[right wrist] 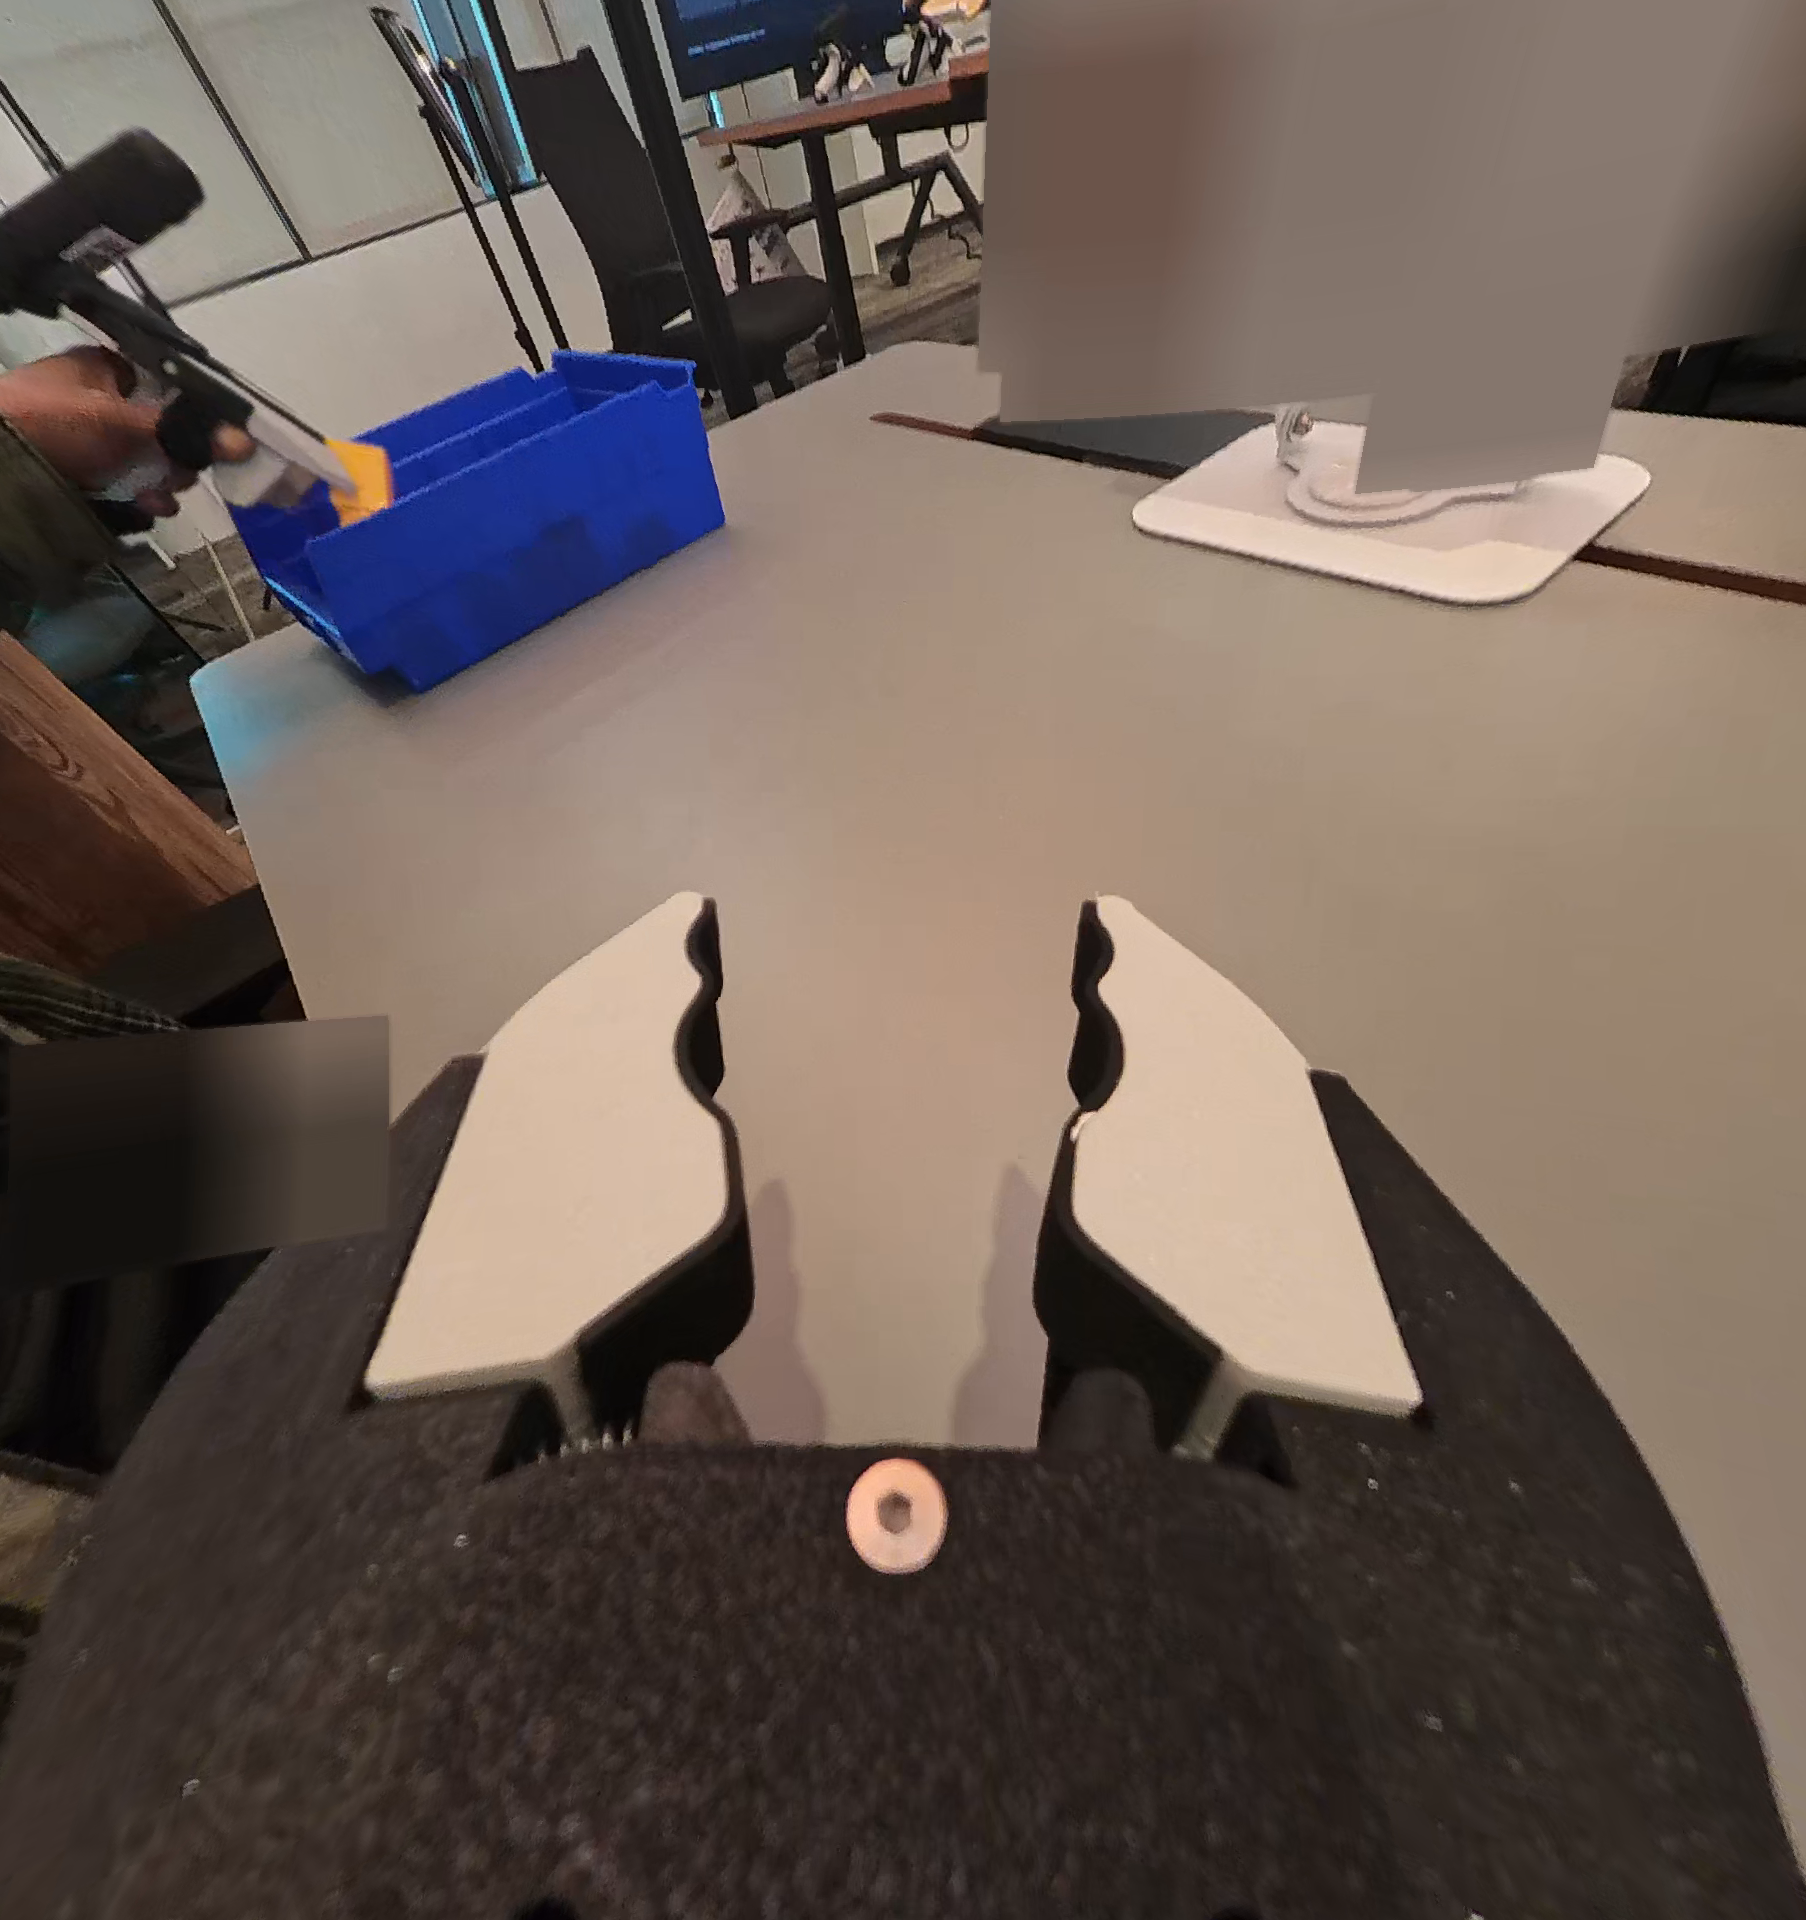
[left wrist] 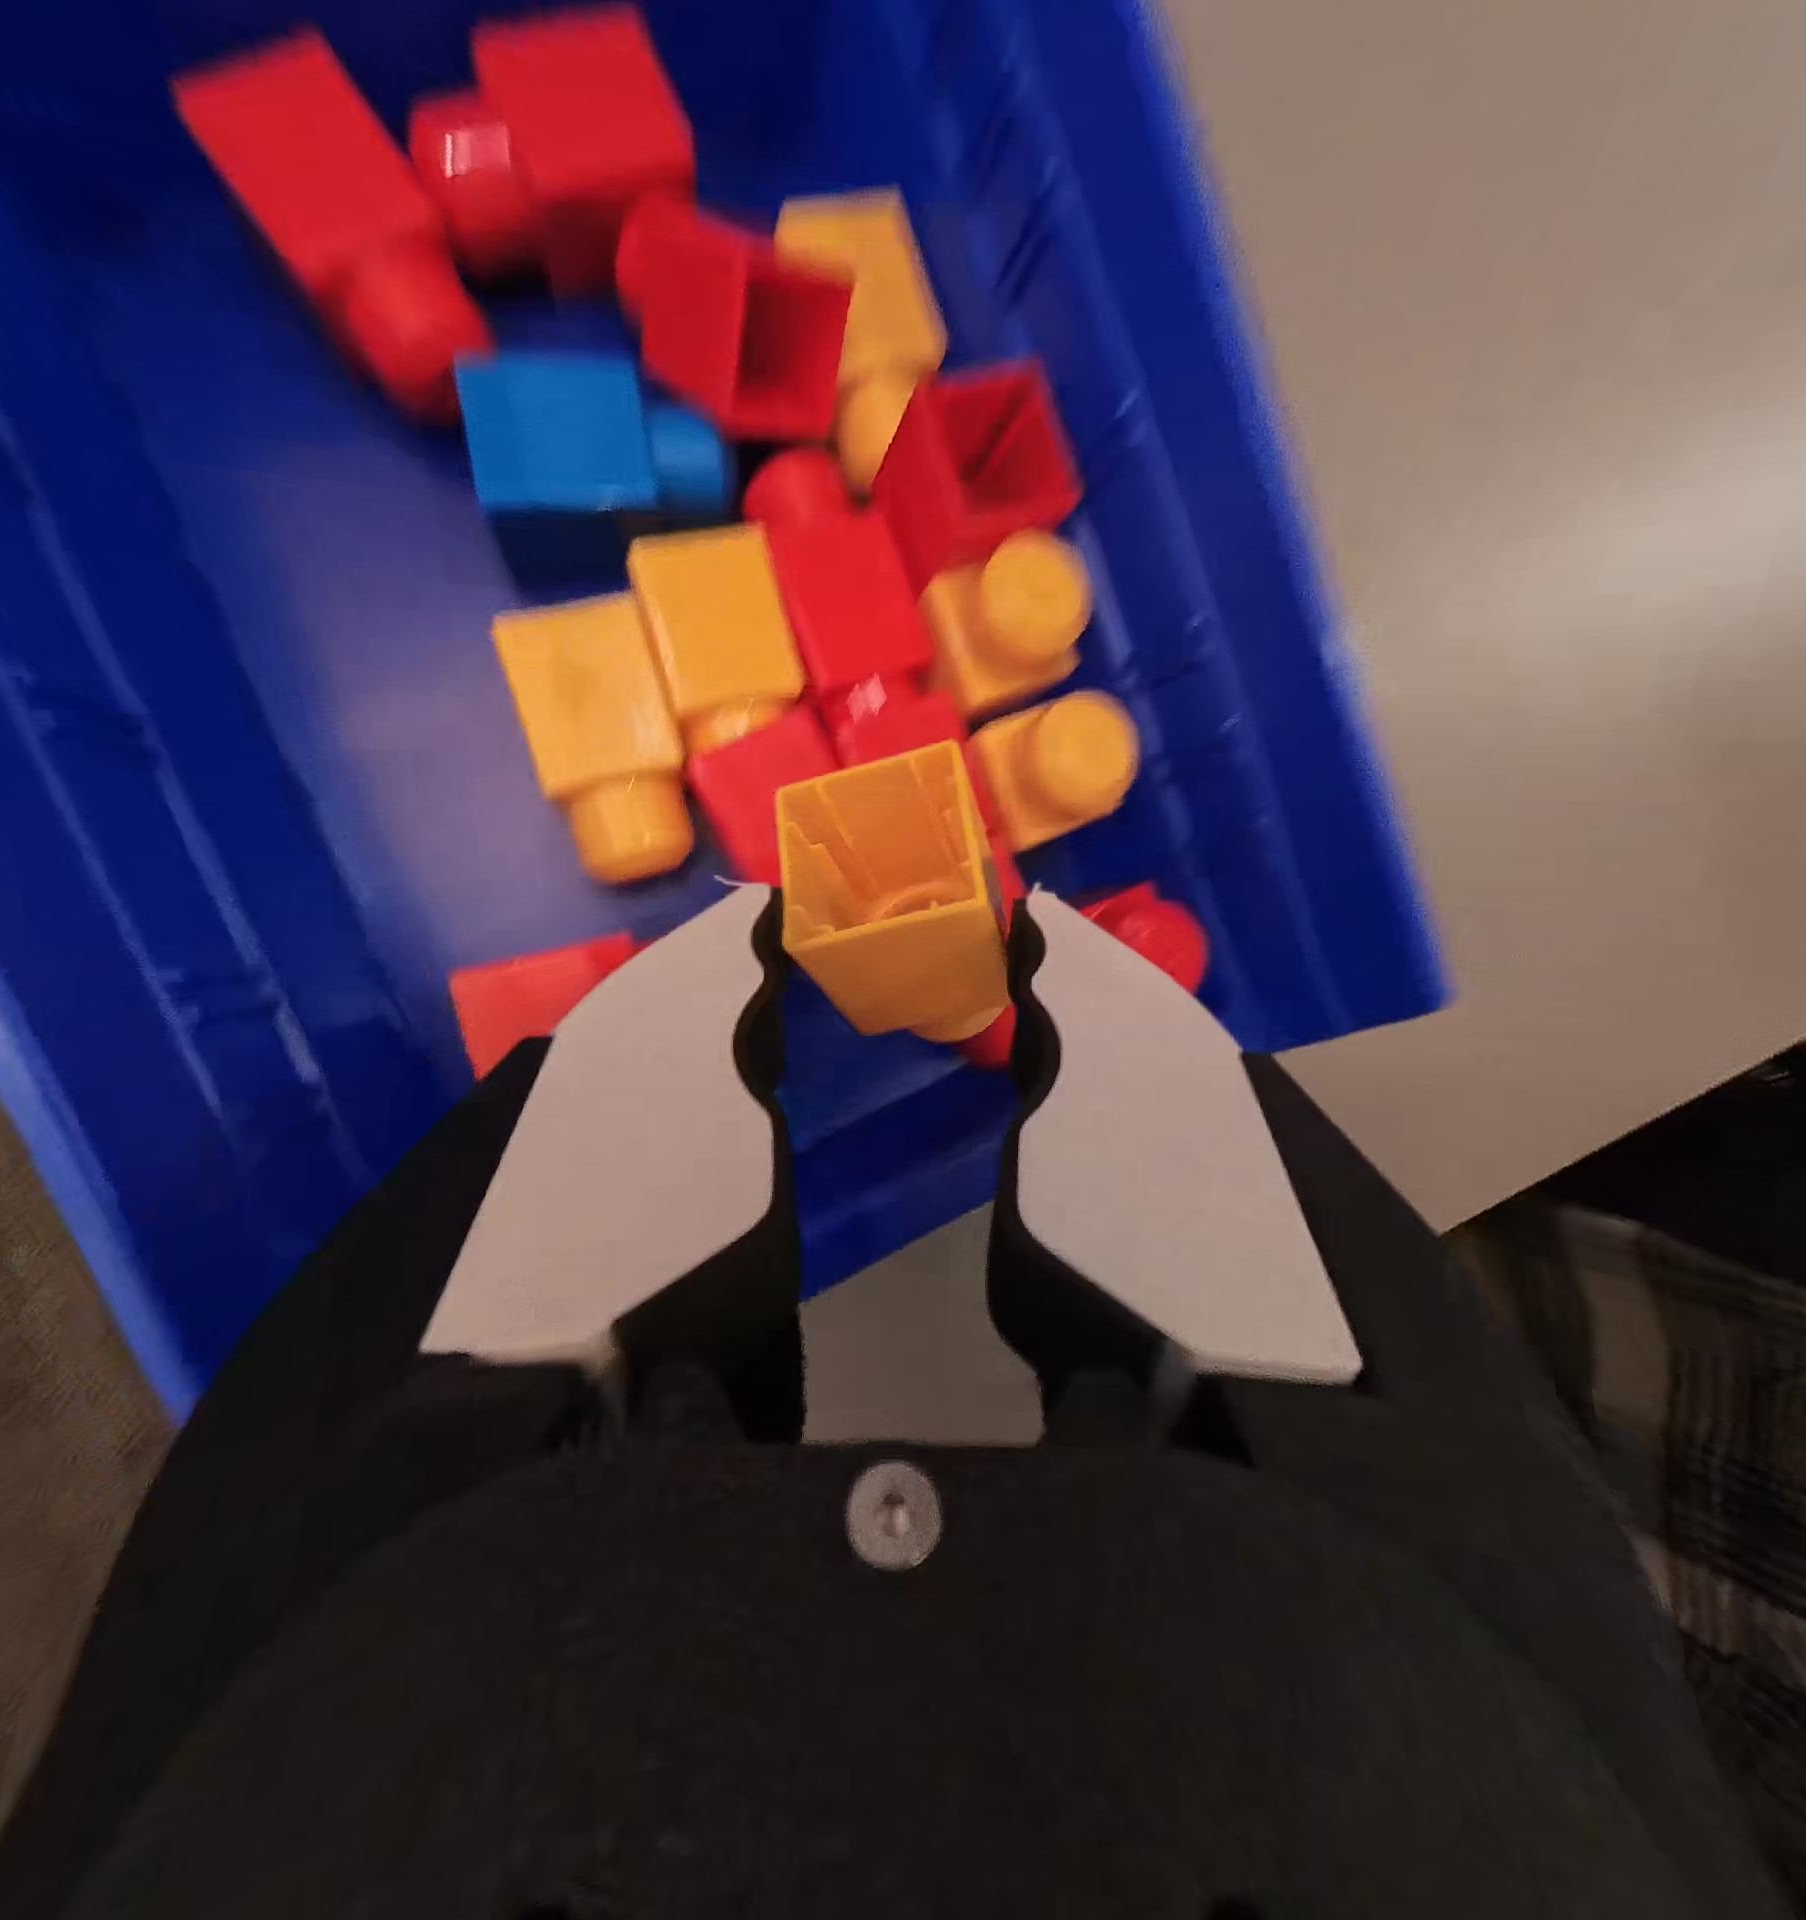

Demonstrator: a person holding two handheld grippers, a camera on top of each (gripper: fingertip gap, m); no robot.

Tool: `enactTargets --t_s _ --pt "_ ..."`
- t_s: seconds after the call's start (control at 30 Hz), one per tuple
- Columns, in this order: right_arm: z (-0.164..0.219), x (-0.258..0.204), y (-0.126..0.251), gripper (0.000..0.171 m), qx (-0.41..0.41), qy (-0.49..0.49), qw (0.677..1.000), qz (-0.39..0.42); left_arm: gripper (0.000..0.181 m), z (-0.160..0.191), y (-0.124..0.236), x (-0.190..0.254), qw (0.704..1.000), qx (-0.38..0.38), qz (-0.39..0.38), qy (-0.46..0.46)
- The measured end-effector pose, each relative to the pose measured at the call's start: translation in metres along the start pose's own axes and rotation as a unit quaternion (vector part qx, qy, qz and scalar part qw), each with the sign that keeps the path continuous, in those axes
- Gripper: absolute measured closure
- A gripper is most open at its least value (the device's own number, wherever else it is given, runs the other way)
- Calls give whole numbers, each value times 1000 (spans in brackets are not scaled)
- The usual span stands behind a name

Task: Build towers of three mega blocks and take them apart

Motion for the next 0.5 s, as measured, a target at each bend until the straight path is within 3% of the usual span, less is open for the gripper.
enactTargets --t_s 0.13,0.27,0.4,0.5 --pt "-14 -10 -19 106 32 28 999 -7 142 -64 24 27 988 149 31 -22" --pt "-39 -34 -58 102 78 83 993 -18 142 -142 34 87 942 313 110 -49" --pt "-69 -69 -109 102 136 138 980 -46 142 -200 6 166 881 407 237 -47" --pt "-87 -89 -142 103 165 191 967 -44 143 -221 -29 217 840 431 329 -13"
Point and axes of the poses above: each gripper's, where its closed fingertips meet, y back along the fingers, z out of its underside, x = y × z across the jaws, the point moved 4 cm from there along y, back along the fingers, and after that the axes turned 14 degrees about -y, right-handed, at the moved point
